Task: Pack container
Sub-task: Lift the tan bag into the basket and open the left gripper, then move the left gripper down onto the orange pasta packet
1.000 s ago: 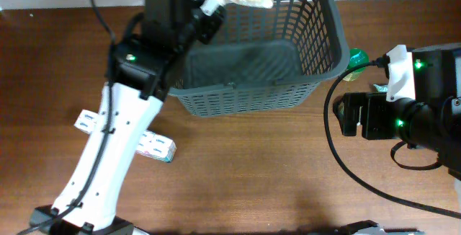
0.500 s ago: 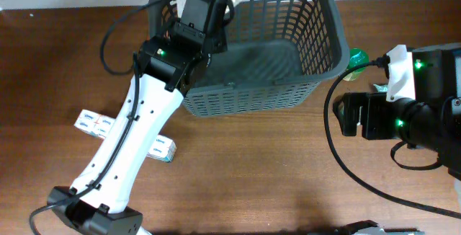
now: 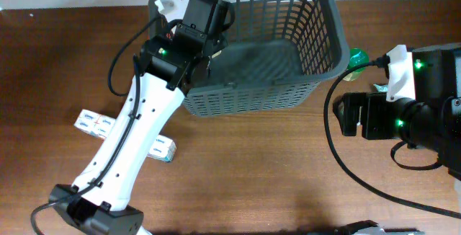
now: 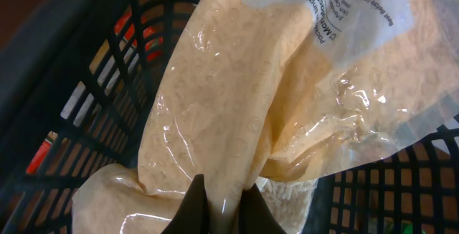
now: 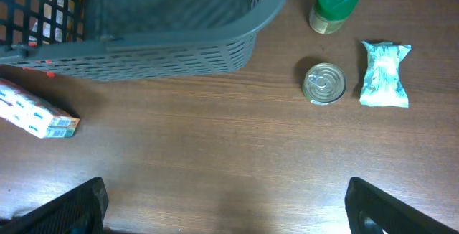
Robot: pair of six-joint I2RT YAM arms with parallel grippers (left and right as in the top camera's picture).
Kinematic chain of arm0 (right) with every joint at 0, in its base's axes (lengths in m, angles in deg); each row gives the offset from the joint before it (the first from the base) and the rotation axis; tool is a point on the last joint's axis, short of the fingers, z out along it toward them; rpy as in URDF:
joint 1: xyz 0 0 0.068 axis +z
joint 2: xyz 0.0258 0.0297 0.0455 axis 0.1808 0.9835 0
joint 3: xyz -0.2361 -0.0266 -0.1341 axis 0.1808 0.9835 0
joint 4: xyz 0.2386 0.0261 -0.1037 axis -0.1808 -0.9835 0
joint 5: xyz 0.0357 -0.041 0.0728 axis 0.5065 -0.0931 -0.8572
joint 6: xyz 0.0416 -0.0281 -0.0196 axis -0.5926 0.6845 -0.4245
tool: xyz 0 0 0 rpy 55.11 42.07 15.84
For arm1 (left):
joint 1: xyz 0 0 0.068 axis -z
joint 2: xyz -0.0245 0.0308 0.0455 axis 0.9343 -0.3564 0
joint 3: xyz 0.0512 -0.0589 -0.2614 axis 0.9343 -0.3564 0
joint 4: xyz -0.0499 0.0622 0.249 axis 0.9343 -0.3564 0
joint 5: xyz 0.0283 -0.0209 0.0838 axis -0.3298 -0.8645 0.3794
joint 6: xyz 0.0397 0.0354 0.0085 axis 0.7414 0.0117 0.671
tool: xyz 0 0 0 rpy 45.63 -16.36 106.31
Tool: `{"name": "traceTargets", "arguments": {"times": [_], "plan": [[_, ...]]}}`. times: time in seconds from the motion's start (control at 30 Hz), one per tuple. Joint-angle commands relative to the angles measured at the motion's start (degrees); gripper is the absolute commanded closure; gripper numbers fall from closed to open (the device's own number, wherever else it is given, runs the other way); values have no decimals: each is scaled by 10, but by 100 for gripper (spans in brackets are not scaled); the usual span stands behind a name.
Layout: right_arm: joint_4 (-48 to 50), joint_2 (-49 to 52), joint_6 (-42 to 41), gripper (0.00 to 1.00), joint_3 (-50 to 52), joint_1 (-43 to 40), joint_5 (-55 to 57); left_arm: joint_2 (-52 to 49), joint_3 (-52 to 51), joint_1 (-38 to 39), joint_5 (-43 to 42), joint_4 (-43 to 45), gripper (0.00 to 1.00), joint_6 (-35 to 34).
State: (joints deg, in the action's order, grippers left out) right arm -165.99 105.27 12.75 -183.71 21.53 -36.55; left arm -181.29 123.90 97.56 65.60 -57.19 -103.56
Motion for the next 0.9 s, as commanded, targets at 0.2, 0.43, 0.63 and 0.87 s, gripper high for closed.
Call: {"name": "traceTargets", "arguments": {"times": [0.2, 0.43, 0.63, 0.87], "plan": [[-2, 0, 0, 1, 2, -3, -5, 31, 25, 0, 30, 13, 31, 56], [-2, 0, 0, 1, 2, -3, -5, 127, 37, -3, 156, -14, 29, 159], [-2, 0, 0, 1, 2, -3, -5, 174, 36, -98, 198, -118, 25, 158], [-2, 0, 0, 1, 2, -3, -5, 170, -14, -242, 26, -102, 18, 308]]}}
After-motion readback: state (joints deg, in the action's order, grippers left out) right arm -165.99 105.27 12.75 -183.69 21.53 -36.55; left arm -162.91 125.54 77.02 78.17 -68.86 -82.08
